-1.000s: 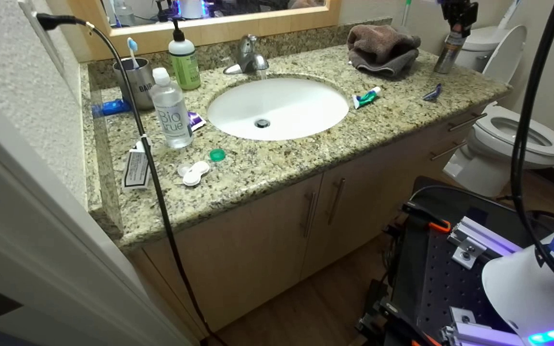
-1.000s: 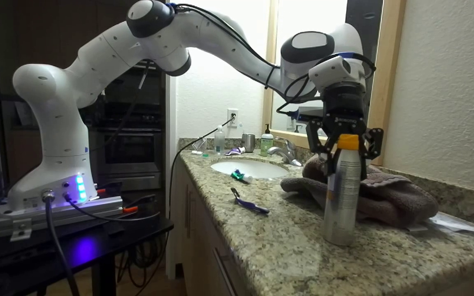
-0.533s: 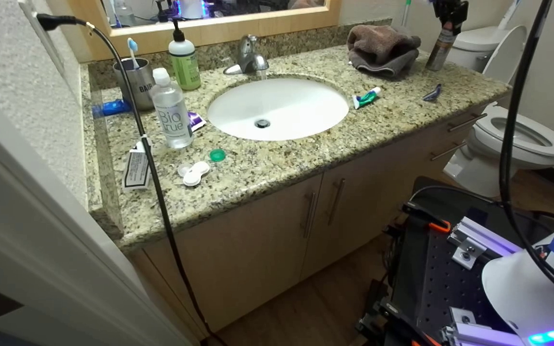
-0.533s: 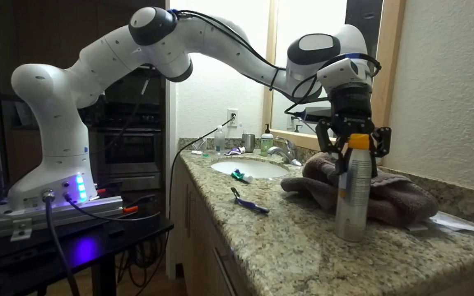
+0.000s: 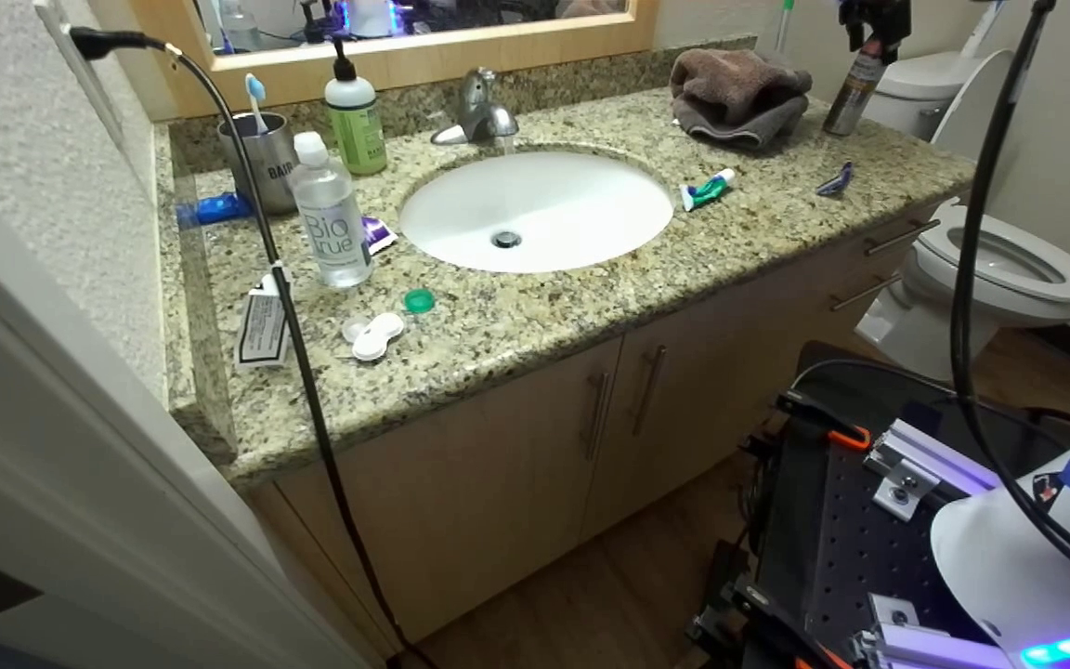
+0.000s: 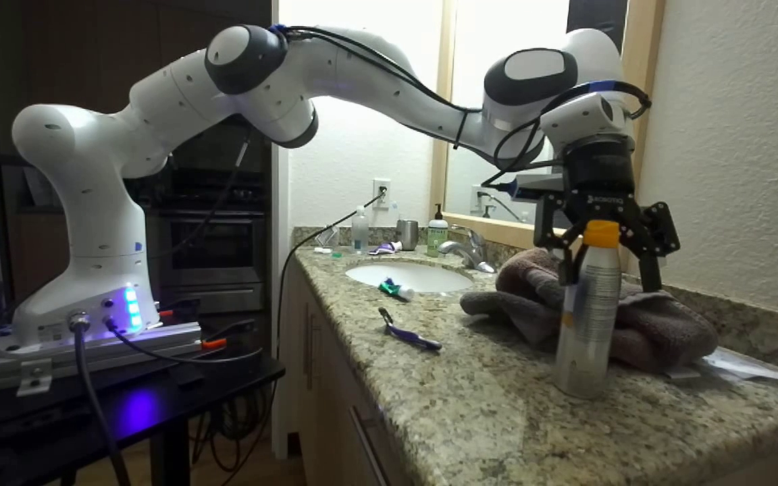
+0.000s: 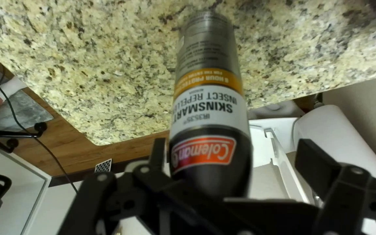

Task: Move the silver bottle to the right side of the counter

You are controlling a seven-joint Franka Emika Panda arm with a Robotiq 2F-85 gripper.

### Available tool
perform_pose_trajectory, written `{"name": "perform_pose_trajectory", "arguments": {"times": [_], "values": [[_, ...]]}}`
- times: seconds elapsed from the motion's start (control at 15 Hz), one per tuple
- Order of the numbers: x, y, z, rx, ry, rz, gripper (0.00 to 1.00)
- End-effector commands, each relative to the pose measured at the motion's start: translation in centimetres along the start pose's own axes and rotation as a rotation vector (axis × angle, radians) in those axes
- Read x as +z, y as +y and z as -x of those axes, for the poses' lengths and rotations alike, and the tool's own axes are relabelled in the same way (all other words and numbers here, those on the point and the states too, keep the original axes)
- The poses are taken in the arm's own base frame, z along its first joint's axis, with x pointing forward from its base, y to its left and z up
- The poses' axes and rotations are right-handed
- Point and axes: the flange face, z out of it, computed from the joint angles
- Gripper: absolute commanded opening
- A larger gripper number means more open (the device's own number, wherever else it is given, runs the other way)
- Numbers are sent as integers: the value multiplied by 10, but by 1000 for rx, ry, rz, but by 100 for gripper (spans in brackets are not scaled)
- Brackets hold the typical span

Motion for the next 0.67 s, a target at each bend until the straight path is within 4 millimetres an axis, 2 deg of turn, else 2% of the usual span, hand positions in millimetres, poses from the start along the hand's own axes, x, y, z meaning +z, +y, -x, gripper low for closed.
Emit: {"name": "perform_pose_trajectory", "arguments": {"times": [0.0, 0.07, 0.13, 0.27, 0.6], "values": [[-59, -2, 24, -66, -62, -45, 100], [-72, -1, 32, -106, -93, -60, 100], [-101, 1, 45, -163, -123, -88, 100], [-145, 8, 59, -245, -160, -137, 100], [-257, 42, 77, -452, -221, -305, 100]]}}
